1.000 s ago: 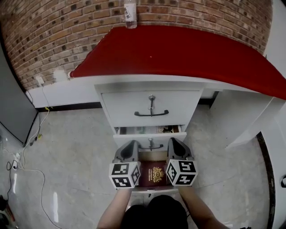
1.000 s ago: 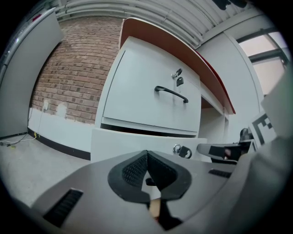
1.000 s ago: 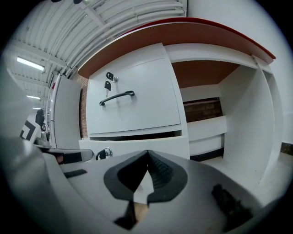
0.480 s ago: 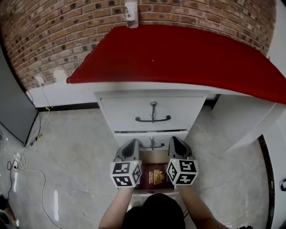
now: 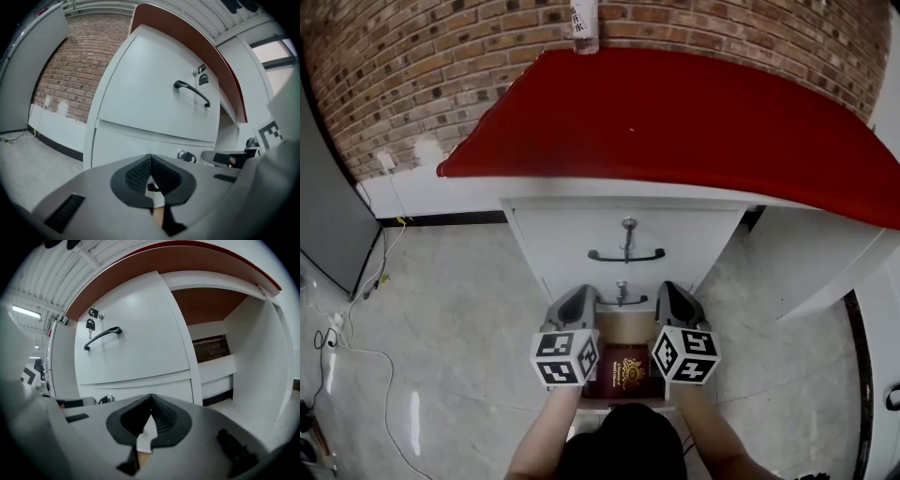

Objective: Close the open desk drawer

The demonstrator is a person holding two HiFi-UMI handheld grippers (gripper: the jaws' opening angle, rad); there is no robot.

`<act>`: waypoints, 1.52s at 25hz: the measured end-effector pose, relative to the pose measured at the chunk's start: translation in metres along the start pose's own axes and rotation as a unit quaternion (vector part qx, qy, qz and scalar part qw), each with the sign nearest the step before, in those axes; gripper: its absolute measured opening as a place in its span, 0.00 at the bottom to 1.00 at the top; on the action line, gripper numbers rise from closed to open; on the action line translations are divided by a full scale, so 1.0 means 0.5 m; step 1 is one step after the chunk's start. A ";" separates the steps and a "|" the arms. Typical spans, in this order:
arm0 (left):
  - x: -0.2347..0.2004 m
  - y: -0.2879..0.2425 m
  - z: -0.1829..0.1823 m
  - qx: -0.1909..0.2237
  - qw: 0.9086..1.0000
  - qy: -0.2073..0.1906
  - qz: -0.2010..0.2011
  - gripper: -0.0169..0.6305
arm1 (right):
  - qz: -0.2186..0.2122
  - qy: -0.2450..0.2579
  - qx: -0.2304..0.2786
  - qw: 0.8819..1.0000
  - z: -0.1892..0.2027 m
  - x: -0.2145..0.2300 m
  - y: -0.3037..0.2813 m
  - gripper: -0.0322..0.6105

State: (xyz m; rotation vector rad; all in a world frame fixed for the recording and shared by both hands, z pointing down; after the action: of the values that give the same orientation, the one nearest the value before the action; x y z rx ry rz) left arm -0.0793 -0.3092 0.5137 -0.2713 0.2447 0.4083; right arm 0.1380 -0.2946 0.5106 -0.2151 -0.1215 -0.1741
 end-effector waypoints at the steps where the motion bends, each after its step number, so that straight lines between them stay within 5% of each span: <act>1: -0.001 -0.001 0.000 -0.001 1.000 0.001 0.001 0.04 | 0.002 0.003 0.000 1.000 0.001 -0.001 -0.001 0.07; 21: 0.009 0.007 0.013 -0.034 0.998 -0.051 -0.017 0.04 | 0.004 0.001 -0.027 1.000 0.008 -0.006 0.008 0.07; 38: 0.087 0.145 -0.004 0.005 0.999 -0.052 0.009 0.04 | -0.037 0.014 0.018 0.999 -0.035 -0.053 0.160 0.07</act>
State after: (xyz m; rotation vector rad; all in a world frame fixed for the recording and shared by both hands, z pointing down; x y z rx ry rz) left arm -0.0715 -0.2305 0.4844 -0.2374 0.1475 0.4383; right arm 0.1287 -0.2172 0.4737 -0.1715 -0.1038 -0.2488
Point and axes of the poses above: the fingertips, and each gripper's own axes: y backward along the fingers, x to its right, z out of its underside, the point moved 10 cm from there along y, backward along the fingers, and after that the axes turned 3 degrees about y, right-handed, at the moved point
